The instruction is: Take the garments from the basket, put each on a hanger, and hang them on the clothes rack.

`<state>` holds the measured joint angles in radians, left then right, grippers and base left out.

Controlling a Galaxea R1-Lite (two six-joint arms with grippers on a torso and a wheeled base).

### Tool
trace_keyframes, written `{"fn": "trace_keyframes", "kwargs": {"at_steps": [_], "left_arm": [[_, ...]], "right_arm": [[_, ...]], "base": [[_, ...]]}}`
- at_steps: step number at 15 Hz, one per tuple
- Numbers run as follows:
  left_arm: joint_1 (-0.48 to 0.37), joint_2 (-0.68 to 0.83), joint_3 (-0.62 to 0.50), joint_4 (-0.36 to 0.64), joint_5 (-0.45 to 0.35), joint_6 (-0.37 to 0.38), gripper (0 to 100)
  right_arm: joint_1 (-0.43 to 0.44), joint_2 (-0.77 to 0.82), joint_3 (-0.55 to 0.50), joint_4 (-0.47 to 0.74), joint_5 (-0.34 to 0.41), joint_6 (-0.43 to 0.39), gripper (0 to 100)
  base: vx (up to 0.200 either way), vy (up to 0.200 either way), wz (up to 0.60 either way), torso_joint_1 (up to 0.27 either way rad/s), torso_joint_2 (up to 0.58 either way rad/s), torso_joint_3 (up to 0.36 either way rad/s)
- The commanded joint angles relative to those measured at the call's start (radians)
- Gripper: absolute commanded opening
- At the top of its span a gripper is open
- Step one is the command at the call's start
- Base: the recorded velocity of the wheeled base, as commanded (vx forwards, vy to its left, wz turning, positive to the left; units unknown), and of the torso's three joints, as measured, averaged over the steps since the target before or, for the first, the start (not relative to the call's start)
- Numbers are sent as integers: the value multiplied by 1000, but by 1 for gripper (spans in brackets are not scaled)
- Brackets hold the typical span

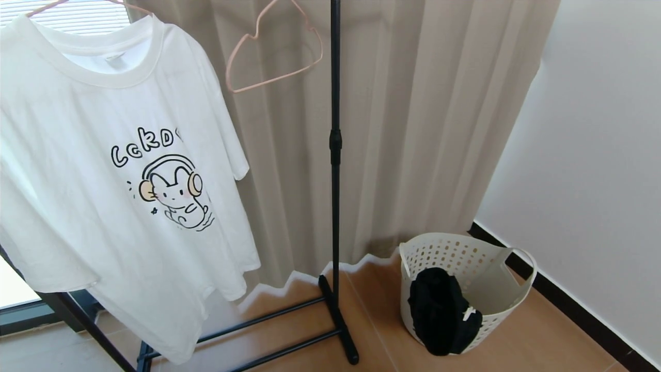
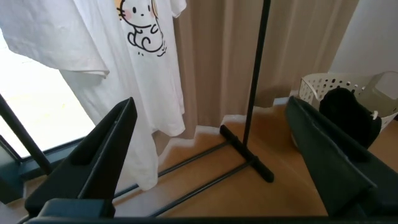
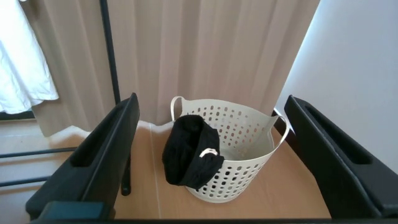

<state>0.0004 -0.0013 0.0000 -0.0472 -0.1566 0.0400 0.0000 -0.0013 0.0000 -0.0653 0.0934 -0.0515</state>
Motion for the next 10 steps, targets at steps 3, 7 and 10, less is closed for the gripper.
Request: {"fn": "trace_keyframes", "kwargs": {"at_steps": [3, 7, 10], "left_arm": [[1, 1, 0, 0, 0, 0, 100], [0, 1, 0, 0, 0, 0, 100], [1, 1, 0, 0, 0, 0, 100]], "right_arm": [[0, 1, 0, -1, 0, 1, 100], [0, 1, 0, -1, 0, -1, 100], [0, 1, 0, -1, 0, -1, 100]], "base": [[0, 0, -400, 3, -2, 3], [0, 0, 0, 0, 0, 0], [0, -200, 0, 2, 2, 1]]}}
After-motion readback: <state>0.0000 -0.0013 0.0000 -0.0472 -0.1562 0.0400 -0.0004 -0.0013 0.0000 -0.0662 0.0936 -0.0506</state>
